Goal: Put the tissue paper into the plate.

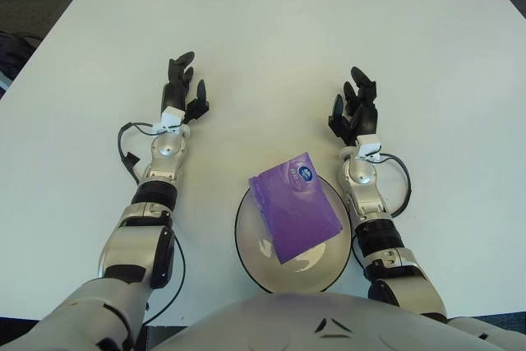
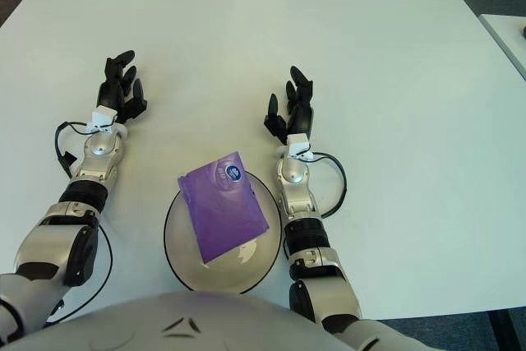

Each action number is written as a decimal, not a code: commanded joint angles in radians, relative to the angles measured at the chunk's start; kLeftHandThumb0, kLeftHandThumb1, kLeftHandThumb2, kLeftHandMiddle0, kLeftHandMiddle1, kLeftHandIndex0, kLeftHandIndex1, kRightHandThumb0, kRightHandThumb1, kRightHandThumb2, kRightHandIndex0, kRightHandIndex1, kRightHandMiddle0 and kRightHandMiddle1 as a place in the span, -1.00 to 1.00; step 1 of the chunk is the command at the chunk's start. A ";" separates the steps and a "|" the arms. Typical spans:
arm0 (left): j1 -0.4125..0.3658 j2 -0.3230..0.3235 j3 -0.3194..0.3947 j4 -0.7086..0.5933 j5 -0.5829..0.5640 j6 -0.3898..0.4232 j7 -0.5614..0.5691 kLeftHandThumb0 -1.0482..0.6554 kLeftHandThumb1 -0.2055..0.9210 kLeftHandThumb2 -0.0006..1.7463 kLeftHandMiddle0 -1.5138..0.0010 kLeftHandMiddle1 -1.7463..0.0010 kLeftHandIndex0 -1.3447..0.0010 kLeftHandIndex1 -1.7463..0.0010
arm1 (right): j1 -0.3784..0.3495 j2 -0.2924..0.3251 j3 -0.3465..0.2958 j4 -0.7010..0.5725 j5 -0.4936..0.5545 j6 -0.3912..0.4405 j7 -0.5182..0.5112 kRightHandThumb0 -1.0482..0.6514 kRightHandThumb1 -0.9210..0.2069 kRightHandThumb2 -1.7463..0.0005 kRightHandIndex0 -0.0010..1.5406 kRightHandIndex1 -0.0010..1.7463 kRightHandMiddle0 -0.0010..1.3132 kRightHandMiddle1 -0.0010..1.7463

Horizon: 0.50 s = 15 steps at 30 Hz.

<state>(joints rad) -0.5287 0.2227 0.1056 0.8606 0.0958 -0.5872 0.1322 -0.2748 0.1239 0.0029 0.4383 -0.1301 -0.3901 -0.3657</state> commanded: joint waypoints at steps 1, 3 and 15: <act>0.078 -0.025 -0.007 0.043 -0.006 0.032 -0.010 -0.63 1.00 -0.04 0.52 0.80 1.00 0.24 | 0.162 0.027 -0.006 0.126 0.011 0.091 -0.003 -0.59 -1.00 0.15 -0.62 -0.99 -1.00 -0.34; 0.081 -0.027 -0.007 0.043 -0.010 0.029 -0.013 -0.63 1.00 -0.04 0.52 0.79 1.00 0.25 | 0.163 0.027 -0.005 0.124 0.011 0.091 -0.002 -0.59 -1.00 0.15 -0.62 -1.00 -1.00 -0.33; 0.146 -0.059 -0.005 -0.013 -0.043 -0.020 -0.031 -0.61 1.00 -0.04 0.51 0.76 1.00 0.17 | 0.168 0.030 -0.002 0.114 0.008 0.085 -0.007 -0.58 -1.00 0.18 -0.61 -0.99 -1.00 -0.33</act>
<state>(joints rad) -0.5009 0.2040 0.1109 0.8299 0.0608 -0.6109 0.1163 -0.2743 0.1239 0.0039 0.4381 -0.1305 -0.3901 -0.3679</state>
